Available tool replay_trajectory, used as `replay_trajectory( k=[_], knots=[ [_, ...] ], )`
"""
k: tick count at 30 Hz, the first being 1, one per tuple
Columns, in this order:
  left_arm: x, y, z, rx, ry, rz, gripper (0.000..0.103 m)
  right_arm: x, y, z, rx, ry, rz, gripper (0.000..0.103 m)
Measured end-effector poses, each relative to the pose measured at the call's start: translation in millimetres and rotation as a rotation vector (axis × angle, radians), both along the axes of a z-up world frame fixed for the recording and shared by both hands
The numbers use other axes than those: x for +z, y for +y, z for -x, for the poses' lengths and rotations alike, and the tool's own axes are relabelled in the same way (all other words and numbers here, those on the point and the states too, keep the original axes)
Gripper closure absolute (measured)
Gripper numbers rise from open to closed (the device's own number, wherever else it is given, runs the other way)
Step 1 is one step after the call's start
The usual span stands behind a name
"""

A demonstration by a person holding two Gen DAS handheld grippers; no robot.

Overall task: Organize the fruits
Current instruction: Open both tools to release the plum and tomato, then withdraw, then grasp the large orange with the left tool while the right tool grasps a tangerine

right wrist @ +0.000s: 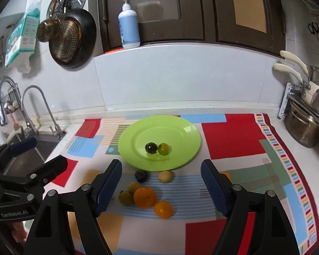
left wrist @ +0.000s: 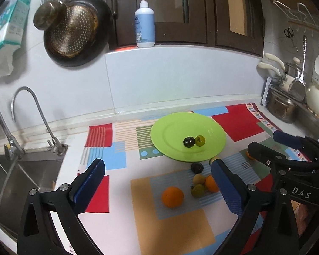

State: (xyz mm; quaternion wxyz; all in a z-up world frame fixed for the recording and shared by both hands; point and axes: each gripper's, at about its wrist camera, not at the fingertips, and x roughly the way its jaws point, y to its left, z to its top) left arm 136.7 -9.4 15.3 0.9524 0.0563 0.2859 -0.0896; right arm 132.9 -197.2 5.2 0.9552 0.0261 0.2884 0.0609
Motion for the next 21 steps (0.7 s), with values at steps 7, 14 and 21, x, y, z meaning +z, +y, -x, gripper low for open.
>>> replay_trajectory(
  k=[7,14,21],
  knots=[
    [-6.2,2.2,21.3,0.005,-0.060,-0.046,0.001,-10.2,9.7,17.3,0.000,-0.008,0.077,0.026],
    [-18.2,4.0,23.2,-0.004,-0.048,-0.046,0.002,-23.2,9.2,19.4,-0.007,0.061,0.076,0.018],
    [-35.2,-1.6,21.5,-0.047,-0.030,-0.080,0.002,-39.1,0.4,15.1,-0.030,0.128,0.037,0.018]
  ],
)
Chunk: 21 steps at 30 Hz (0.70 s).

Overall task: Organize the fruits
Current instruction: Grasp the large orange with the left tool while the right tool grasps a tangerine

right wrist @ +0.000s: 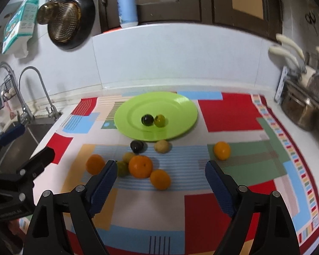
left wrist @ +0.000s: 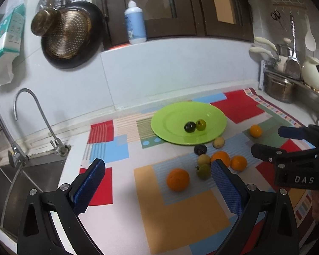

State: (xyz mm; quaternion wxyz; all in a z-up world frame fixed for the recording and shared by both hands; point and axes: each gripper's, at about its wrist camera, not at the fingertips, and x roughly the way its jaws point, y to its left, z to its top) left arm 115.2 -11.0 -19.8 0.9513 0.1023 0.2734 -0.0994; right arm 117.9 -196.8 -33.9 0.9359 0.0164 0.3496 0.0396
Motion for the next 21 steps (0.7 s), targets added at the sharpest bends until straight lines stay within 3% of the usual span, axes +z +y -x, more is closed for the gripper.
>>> replay_trajectory(
  k=[7,13,21],
  knots=[
    [-20.2,-1.5,-13.0,-0.030,0.074,0.009,0.003,-14.3,5.2,-7.5,0.027,0.035,0.056,0.018],
    [-41.8,-1.9,-33.8,-0.036,0.174,0.030,0.016,-28.6,11.4,-21.0,0.046,0.072,0.074,0.019],
    [-67.2,-7.9,-56.4,-0.062,0.288,0.064,0.034,-54.7,10.6,-39.9,0.064,0.165,0.050,0.038]
  ],
)
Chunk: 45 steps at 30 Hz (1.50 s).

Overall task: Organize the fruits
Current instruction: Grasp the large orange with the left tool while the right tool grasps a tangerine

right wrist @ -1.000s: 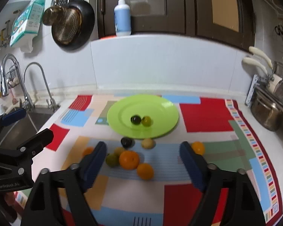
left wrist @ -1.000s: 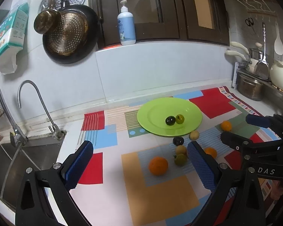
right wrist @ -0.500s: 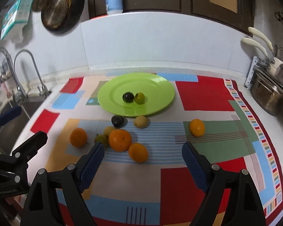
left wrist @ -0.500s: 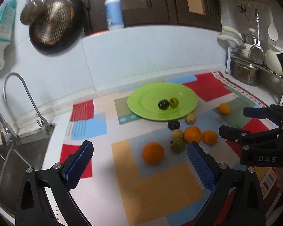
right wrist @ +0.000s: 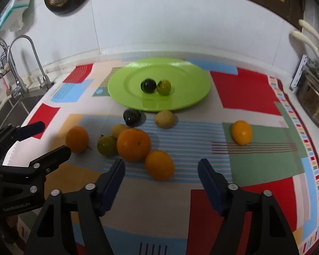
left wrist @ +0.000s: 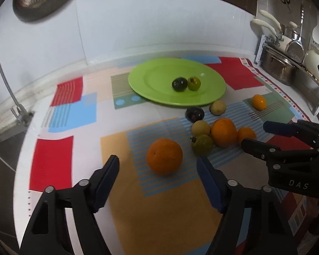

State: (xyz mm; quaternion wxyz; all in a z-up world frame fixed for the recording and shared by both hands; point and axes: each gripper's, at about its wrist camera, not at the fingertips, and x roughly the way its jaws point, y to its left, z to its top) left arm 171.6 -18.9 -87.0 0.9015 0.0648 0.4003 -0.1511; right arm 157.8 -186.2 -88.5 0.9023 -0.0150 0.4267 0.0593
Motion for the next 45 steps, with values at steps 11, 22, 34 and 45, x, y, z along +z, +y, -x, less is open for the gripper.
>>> replay_trajectory(
  k=[11,22,34,45],
  knots=[
    [-12.8,-5.8,-16.6,-0.025,0.058,0.033,0.054,-15.4,-3.6,-12.9,0.001,0.046,-0.013,0.056],
    [-13.2,-7.5,-17.9,-0.028,0.052,0.023,0.063,-16.7,-1.2,-14.4,0.019,0.045,-0.021,0.069],
    [12.0,-10.0,-2.4,-0.037,0.010,0.035,0.063,2.7,0.4,-1.7,0.032,-0.009,-0.035,0.069],
    [49.2,-10.3,19.2,-0.025,-0.073,0.047,0.063,36.7,3.9,19.7,0.058,-0.104,-0.045,0.069]
  ],
)
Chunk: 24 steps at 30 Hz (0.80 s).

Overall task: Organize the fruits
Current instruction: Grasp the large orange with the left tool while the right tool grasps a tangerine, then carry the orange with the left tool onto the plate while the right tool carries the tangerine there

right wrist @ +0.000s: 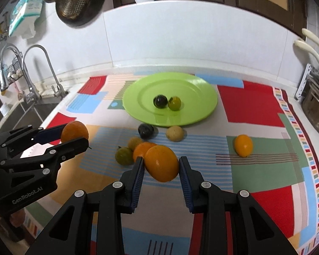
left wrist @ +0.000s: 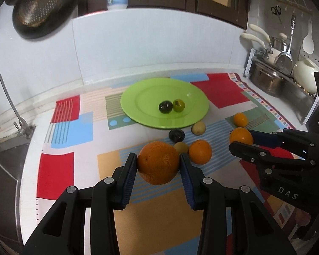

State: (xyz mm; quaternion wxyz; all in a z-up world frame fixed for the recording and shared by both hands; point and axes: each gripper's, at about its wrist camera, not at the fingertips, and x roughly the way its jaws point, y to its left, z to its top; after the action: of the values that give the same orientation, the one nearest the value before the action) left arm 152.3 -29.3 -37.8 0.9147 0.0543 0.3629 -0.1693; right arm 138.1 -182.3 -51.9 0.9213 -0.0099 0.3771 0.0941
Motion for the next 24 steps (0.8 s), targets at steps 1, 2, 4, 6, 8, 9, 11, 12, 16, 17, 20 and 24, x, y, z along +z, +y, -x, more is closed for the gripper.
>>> replay_trajectory(
  k=[1,2,4,6,8,9,11,12,16,17,20,24],
  knots=[
    [2.6,-0.2,1.2,0.003,-0.006,-0.001,0.063,2.7,0.2,2.0,0.001,-0.008,0.000,0.069],
    [5.6,-0.5,2.6,0.003,-0.015,0.002,0.063,5.7,0.4,4.3,0.000,-0.019,0.002,0.069],
    [11.2,-0.9,4.8,0.000,-0.029,0.009,0.063,13.5,0.8,8.9,0.002,-0.050,0.013,0.069],
    [17.6,-1.7,6.3,-0.003,-0.049,0.012,0.063,21.1,0.4,11.2,0.002,-0.075,0.017,0.069],
    [24.2,-3.2,5.9,-0.004,-0.069,0.014,0.063,27.8,0.6,12.4,0.003,-0.091,0.019,0.069],
    [27.2,-4.1,5.0,-0.005,-0.076,0.013,0.063,32.5,0.4,12.5,0.003,-0.105,0.021,0.069],
    [33.7,-5.8,1.4,-0.012,-0.087,0.020,0.063,38.7,0.1,12.4,0.005,-0.119,0.019,0.069],
    [35.6,-6.5,-0.3,-0.015,-0.088,0.022,0.063,42.7,-0.1,10.9,0.005,-0.128,0.018,0.069],
    [45.2,-11.0,-10.0,-0.031,-0.106,0.028,0.063,53.3,0.4,4.3,0.017,-0.150,0.010,0.069],
    [47.8,-11.8,-12.8,-0.034,-0.112,0.029,0.063,55.8,1.2,2.0,0.020,-0.158,0.013,0.069],
    [54.2,-13.8,-22.9,-0.040,-0.121,0.037,0.063,63.4,2.2,-7.4,0.022,-0.176,0.011,0.069],
    [61.6,-16.4,-37.7,-0.050,-0.133,0.042,0.063,72.7,4.6,-21.0,0.031,-0.199,0.004,0.069]
  ],
)
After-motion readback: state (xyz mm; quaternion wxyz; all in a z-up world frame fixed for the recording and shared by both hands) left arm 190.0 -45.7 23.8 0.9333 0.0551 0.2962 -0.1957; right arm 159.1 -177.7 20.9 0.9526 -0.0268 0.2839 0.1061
